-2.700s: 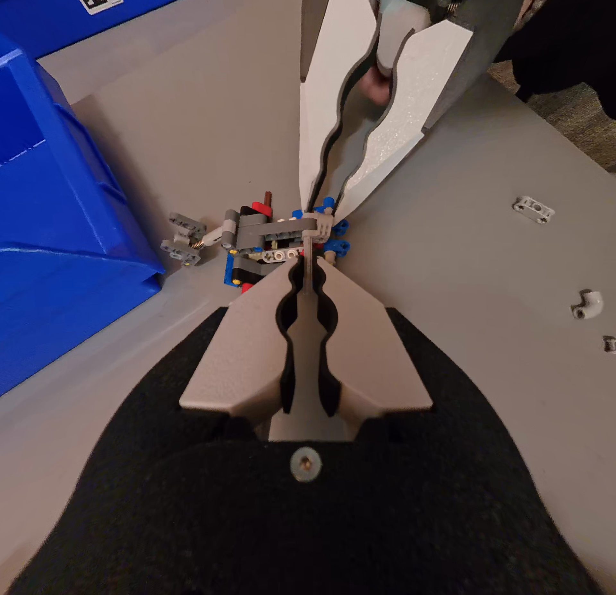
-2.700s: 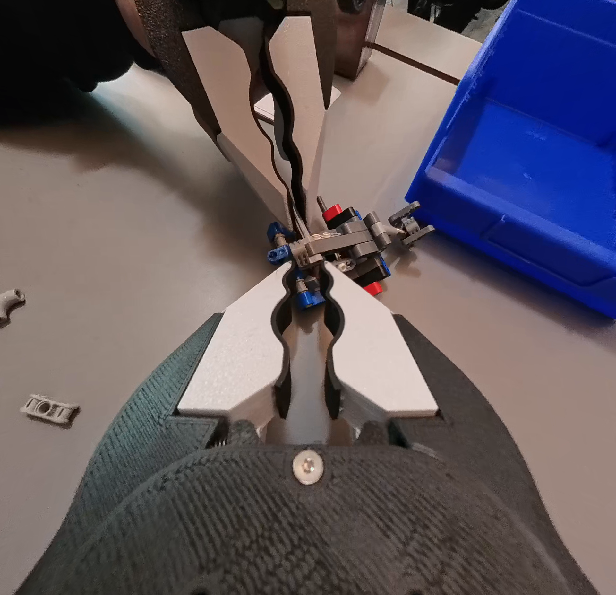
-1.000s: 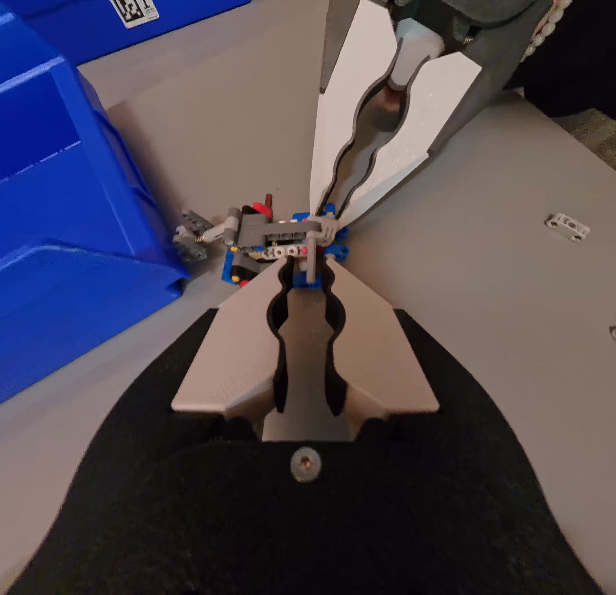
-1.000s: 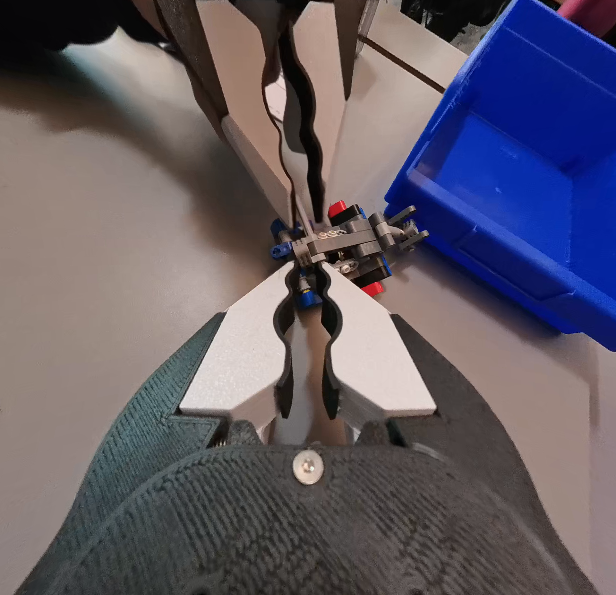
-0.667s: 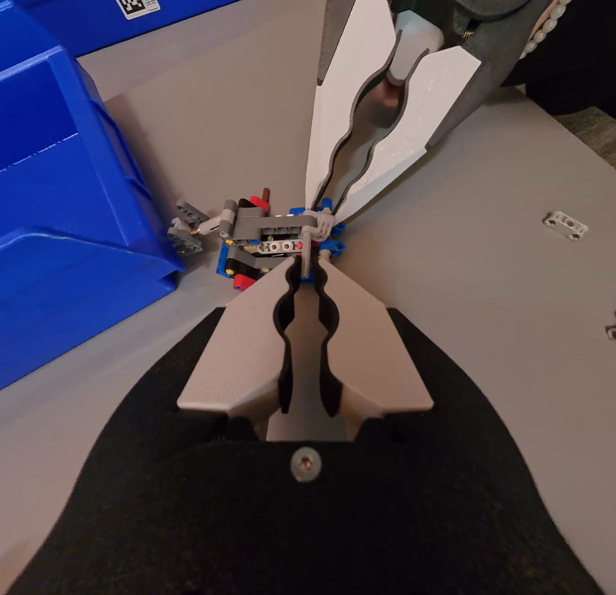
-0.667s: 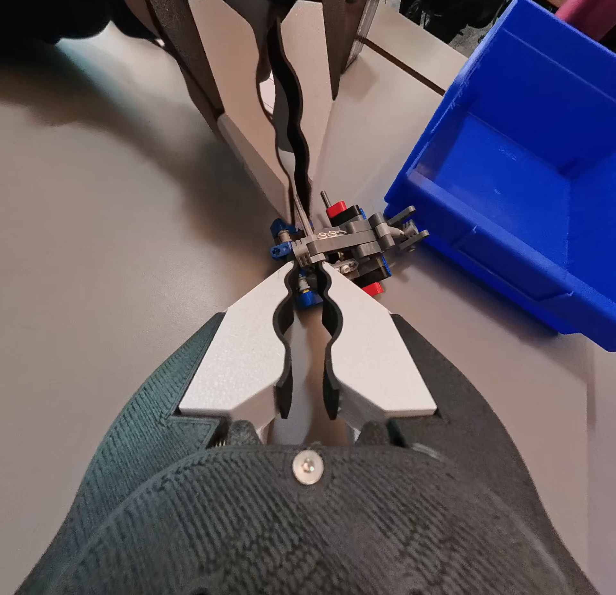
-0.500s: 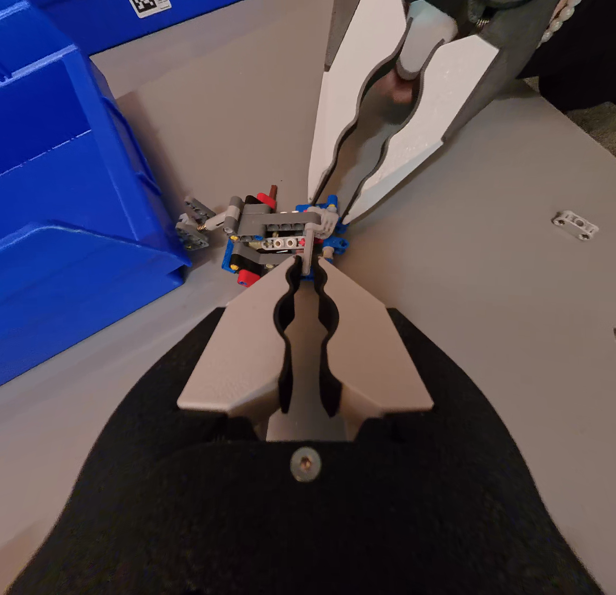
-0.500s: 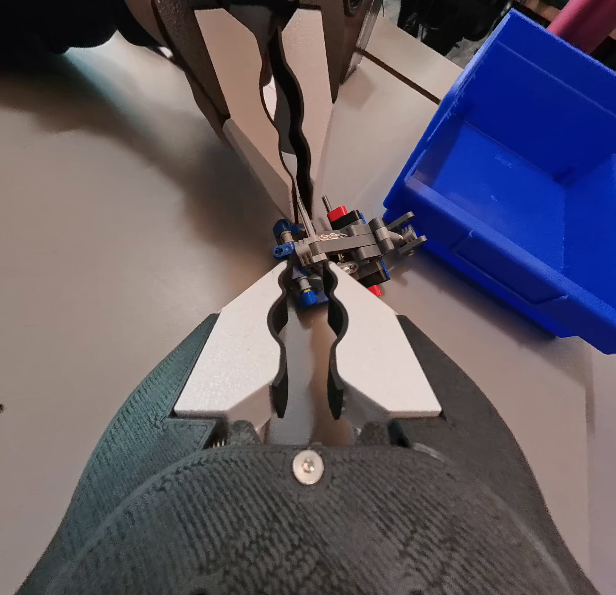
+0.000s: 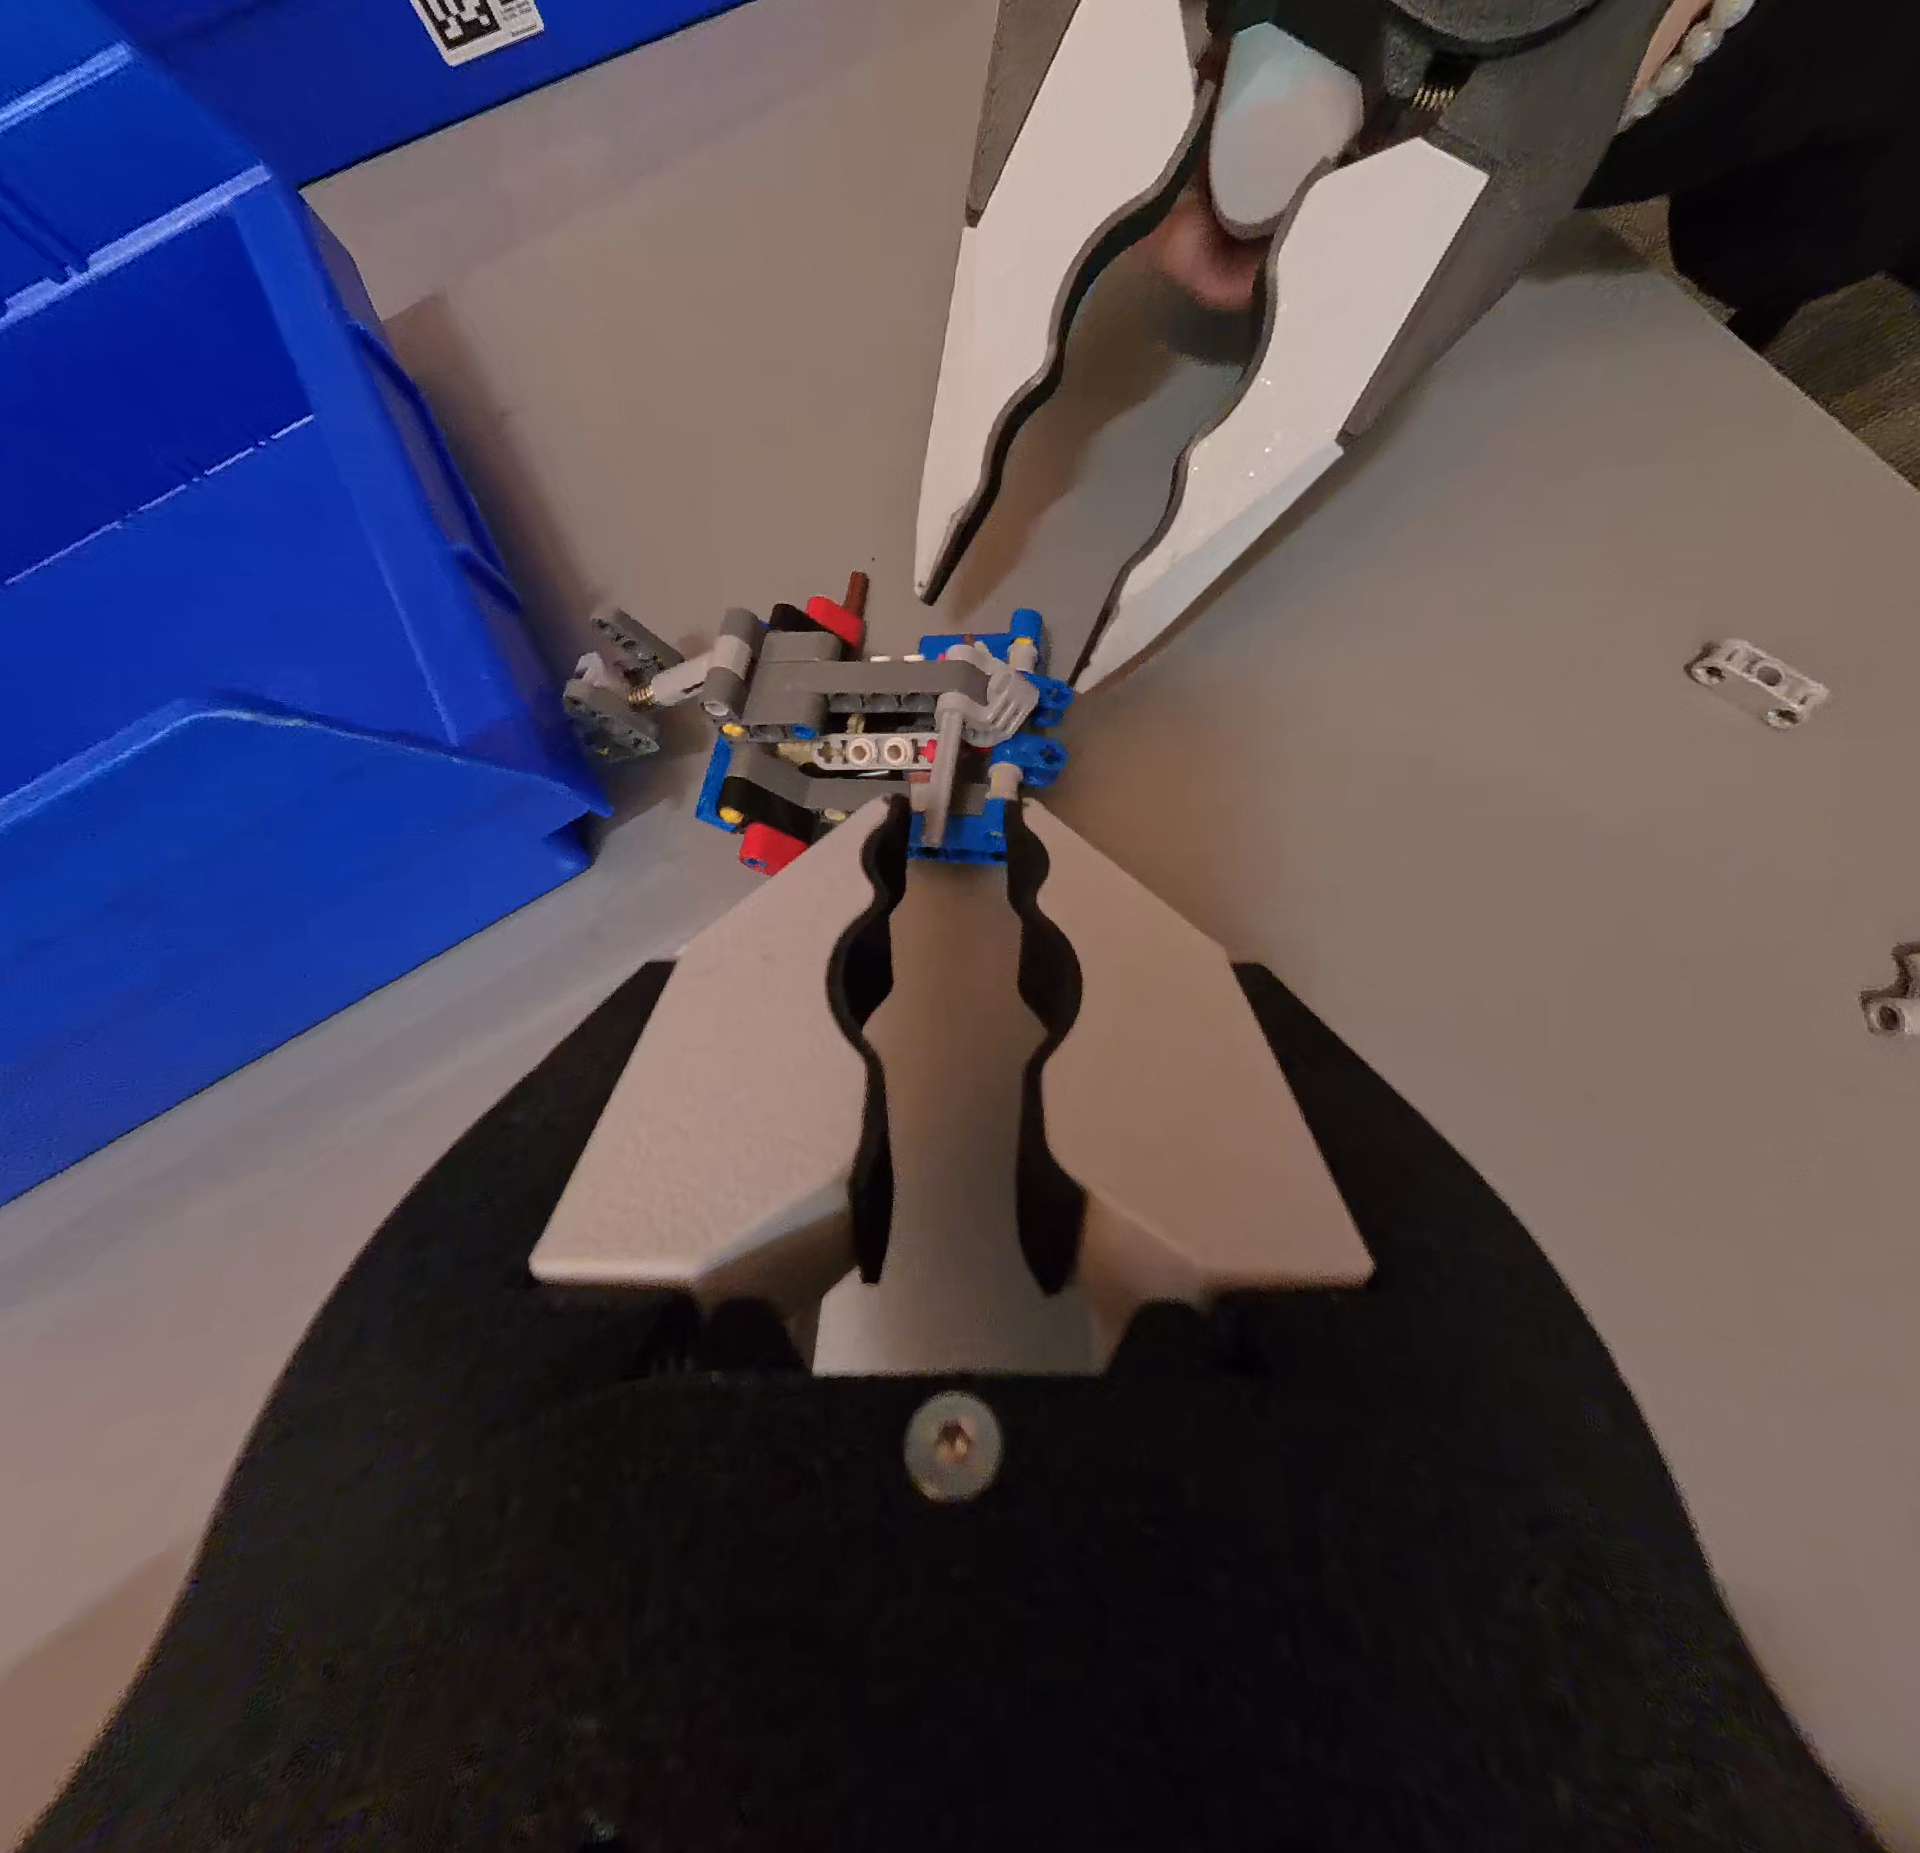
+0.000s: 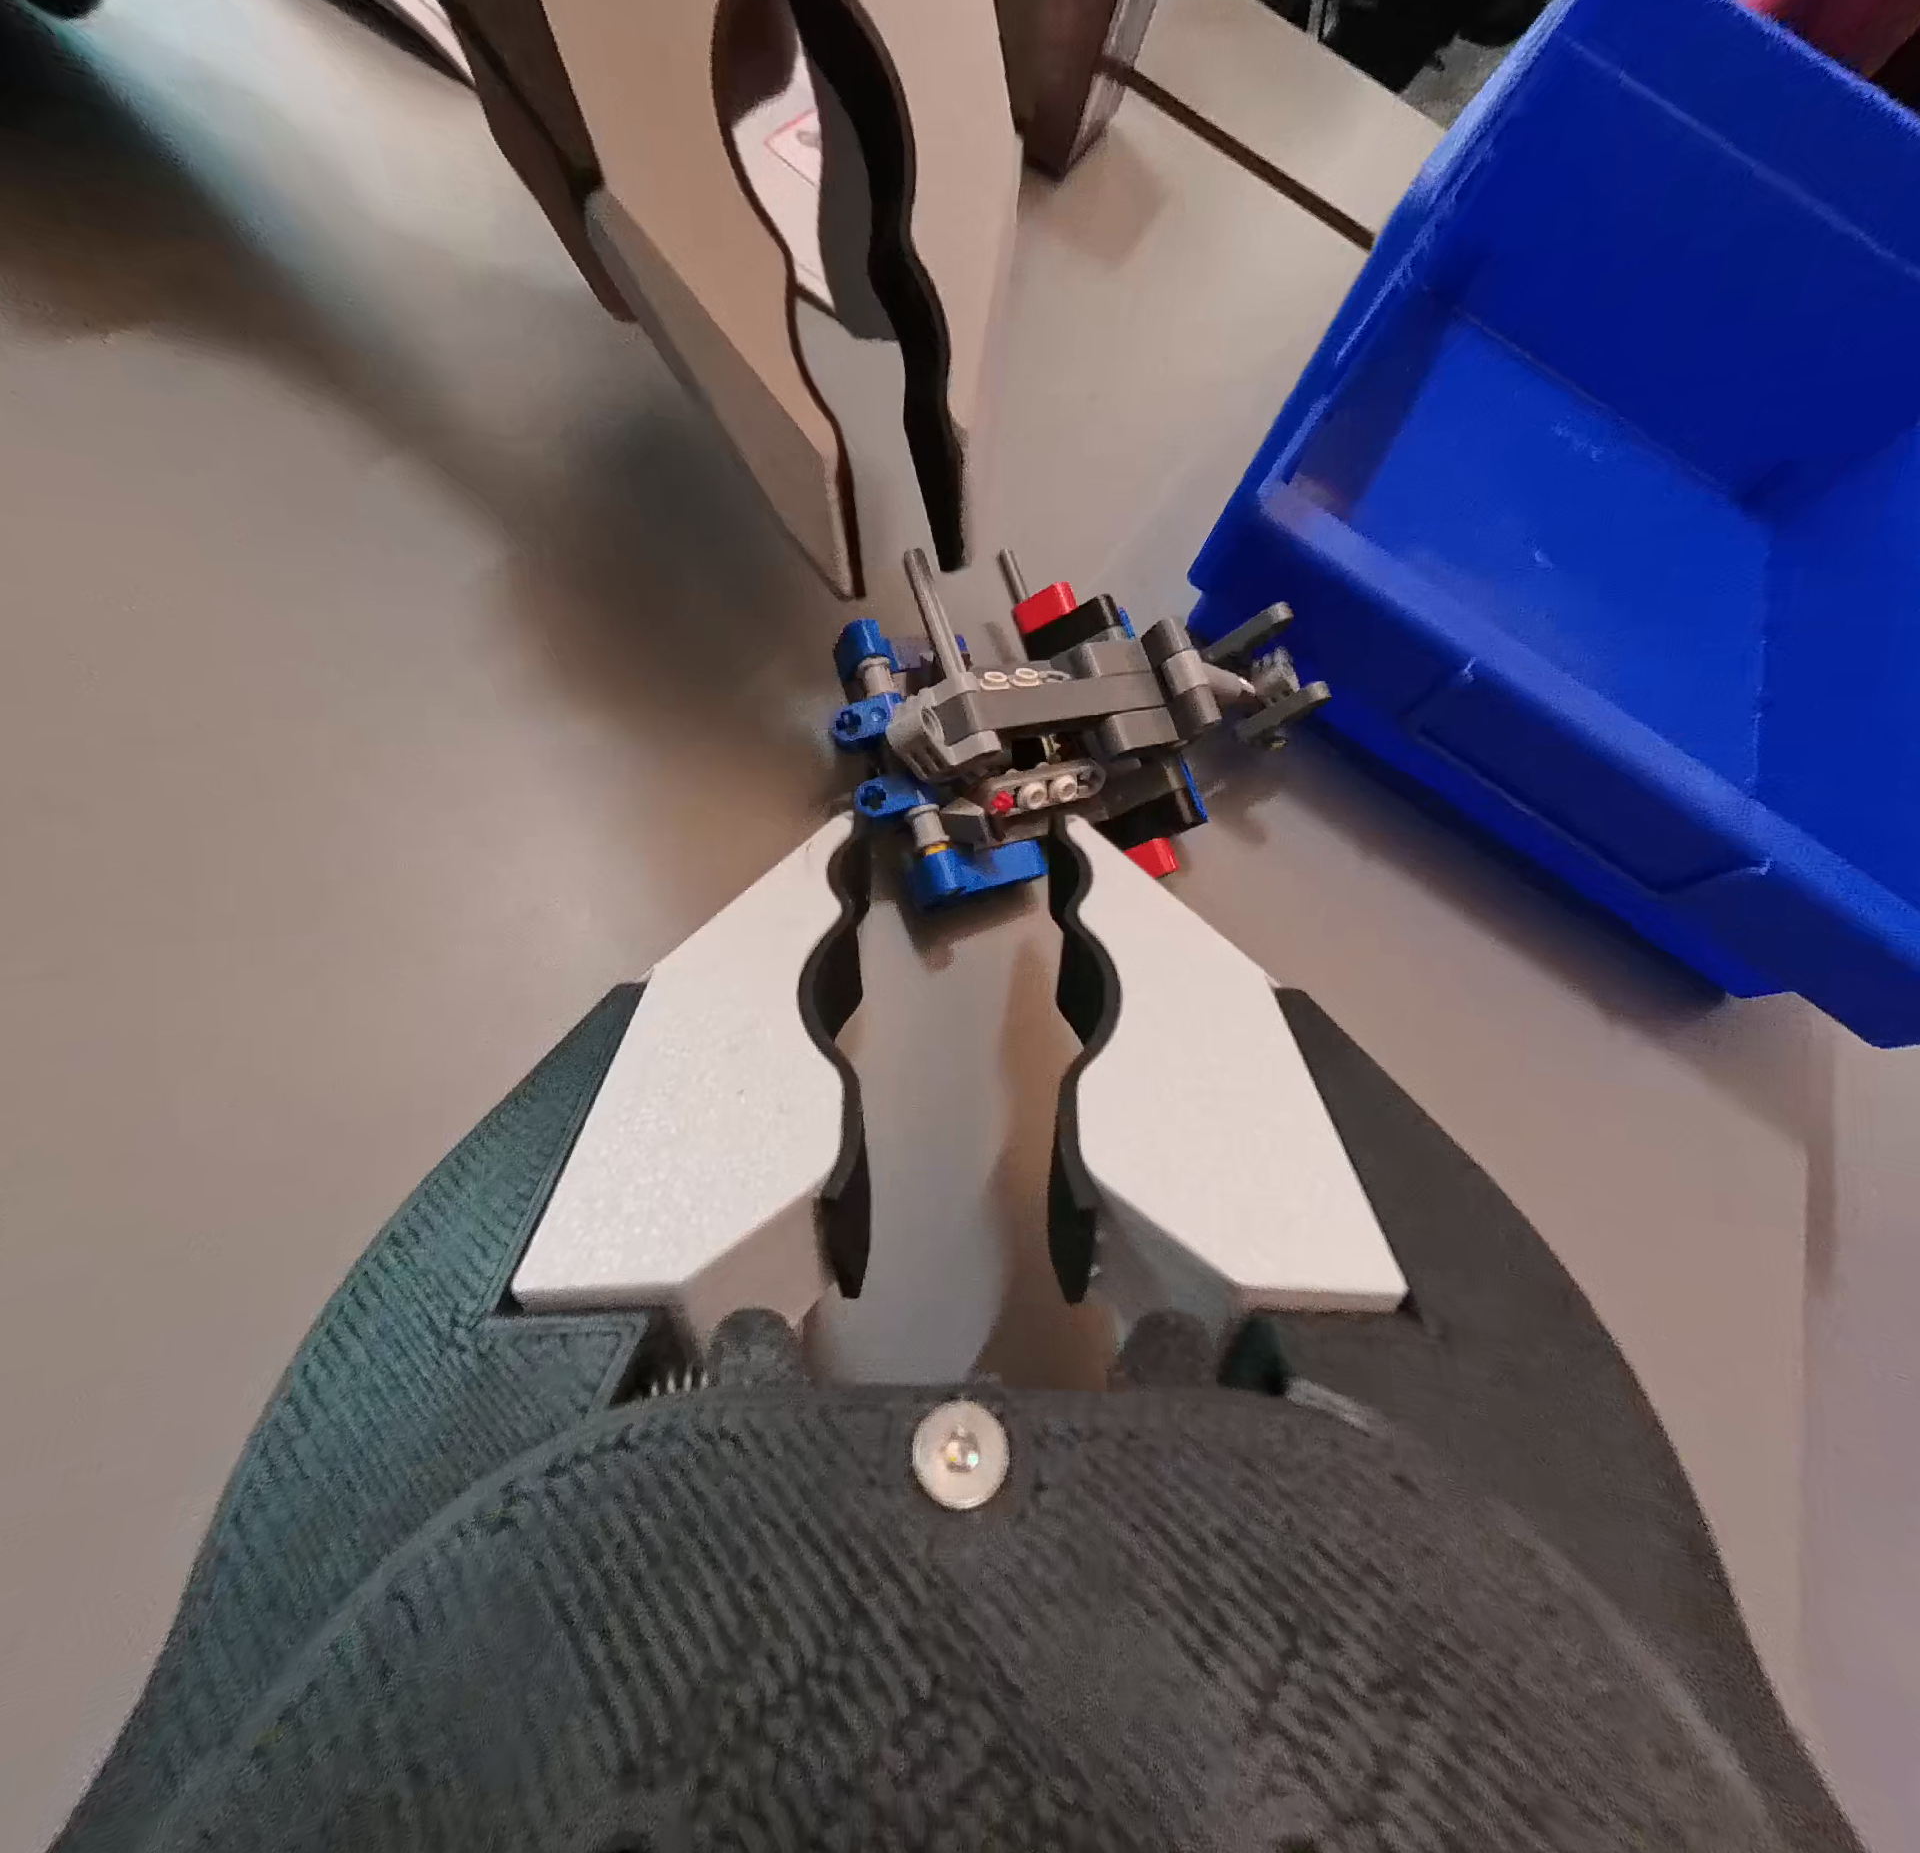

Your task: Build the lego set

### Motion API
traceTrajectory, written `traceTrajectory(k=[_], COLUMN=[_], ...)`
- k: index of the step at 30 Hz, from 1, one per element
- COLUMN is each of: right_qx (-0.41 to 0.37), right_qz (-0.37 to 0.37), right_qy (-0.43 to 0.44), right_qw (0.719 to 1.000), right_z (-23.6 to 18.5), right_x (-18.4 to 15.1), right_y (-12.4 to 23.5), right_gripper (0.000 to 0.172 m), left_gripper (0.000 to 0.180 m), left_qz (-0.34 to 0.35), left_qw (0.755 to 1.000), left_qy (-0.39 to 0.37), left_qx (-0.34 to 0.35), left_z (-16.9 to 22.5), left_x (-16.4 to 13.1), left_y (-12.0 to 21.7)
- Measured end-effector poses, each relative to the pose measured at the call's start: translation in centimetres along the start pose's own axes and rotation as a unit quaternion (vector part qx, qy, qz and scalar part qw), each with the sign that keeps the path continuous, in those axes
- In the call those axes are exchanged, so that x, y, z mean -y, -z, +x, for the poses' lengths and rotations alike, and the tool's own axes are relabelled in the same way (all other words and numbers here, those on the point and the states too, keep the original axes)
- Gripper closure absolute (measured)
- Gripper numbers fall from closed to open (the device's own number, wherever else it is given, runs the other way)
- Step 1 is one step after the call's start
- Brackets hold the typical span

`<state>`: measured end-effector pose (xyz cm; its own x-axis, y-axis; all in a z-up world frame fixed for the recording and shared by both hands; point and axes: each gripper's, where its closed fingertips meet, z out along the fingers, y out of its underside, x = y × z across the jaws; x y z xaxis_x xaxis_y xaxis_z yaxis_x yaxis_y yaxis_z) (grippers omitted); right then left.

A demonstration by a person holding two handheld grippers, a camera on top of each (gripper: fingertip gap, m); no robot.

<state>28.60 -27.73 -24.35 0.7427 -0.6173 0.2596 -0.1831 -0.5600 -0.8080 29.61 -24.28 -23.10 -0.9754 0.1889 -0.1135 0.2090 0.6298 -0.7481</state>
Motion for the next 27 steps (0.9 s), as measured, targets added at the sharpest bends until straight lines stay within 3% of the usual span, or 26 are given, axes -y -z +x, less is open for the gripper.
traceTrajectory(k=[7, 9, 11, 16, 22, 27], right_qx=[-0.007, -0.004, -0.012, -0.008, 0.058, 0.138], right_qz=[-0.02, -0.023, -0.022, -0.021, 0.004, 0.024], right_qy=[0.042, 0.06, 0.074, 0.096, 0.106, 0.142], right_qw=[0.999, 0.998, 0.997, 0.995, 0.993, 0.98], right_z=[-0.5, -0.8, -0.8, -2.1, -6.8, -11.9], right_x=[-0.4, -0.4, -0.2, 0.5, 1.2, 1.8], right_y=[-0.7, -1.0, -1.3, -1.5, -0.4, 1.0], right_gripper=[0.131, 0.137, 0.151, 0.152, 0.153, 0.153], left_gripper=[0.163, 0.164, 0.164, 0.165, 0.166, 0.167], left_qz=[0.034, 0.03, 0.037, 0.032, 0.013, 0.032], left_qw=[0.996, 0.994, 0.995, 0.997, 0.997, 0.993], left_qy=[0.039, 0.033, 0.036, 0.044, 0.015, 0.017], left_qx=[0.068, 0.096, 0.088, 0.053, 0.078, 0.108], left_z=[1.0, 1.9, 4.2, 10.3, 13.7, 13.7], left_x=[1.6, 1.5, 1.6, 0.8, -1.6, -2.5], left_y=[1.4, 2.1, 2.6, 2.9, 4.2, 5.4])
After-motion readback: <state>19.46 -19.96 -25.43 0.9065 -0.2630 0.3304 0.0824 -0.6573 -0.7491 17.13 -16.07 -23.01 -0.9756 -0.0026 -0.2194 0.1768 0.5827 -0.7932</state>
